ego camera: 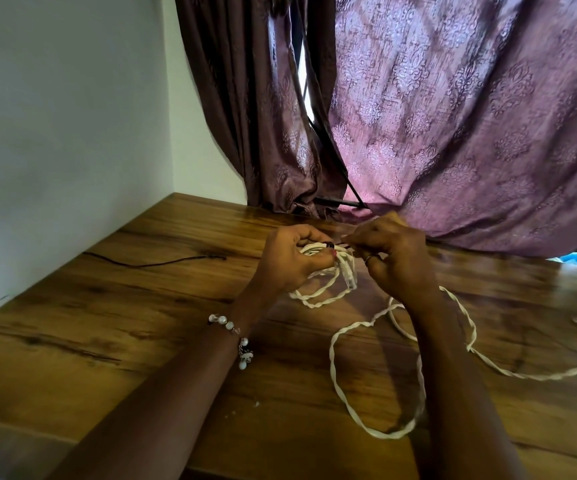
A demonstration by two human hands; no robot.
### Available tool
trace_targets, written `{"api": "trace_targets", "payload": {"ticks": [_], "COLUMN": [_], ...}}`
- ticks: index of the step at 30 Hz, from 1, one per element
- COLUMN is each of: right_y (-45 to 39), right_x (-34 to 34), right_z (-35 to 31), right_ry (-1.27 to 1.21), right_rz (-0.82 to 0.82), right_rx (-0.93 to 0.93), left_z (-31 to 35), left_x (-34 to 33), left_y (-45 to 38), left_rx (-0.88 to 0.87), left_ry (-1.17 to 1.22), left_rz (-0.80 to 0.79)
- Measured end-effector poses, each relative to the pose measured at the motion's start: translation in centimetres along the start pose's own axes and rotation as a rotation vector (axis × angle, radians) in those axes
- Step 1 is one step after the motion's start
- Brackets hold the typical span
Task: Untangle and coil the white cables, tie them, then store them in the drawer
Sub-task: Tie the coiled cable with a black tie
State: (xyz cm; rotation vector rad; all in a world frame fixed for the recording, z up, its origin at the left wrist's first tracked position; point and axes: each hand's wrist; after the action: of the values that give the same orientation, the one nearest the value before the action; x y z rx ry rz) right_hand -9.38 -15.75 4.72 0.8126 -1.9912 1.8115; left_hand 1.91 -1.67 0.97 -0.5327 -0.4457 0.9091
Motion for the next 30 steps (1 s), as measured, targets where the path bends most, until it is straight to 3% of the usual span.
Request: {"api": "trace_targets", "payload": {"ticks": [17, 30], "right_y": [-0.3, -0.3], "right_x": [-0.2, -0.2], "right_z": [-1.7, -2.0], "right_ry": [0.107, 0.023], "right_rz": [-0.106, -0.126], "right_rx": [0.073, -0.077], "left_z": [-0.1, -0.2], "left_x": [0.2, 0.2], "left_y": [0.0, 0.1], "left_rx": [-0.032, -0.082], "left_ry": [-0.033, -0.070], "left_rz": [-0.018, -0.075]}}
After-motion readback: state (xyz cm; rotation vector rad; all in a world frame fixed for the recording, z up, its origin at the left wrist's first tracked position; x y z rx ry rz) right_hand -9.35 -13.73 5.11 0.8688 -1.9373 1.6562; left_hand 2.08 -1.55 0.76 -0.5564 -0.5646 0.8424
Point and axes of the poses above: each hand's wrist, its own y-axis away from the middle knuckle, its own x-axis out of the back of the hand, z = x × y, and after that the axes turned 8 degrees about -x, right-handed
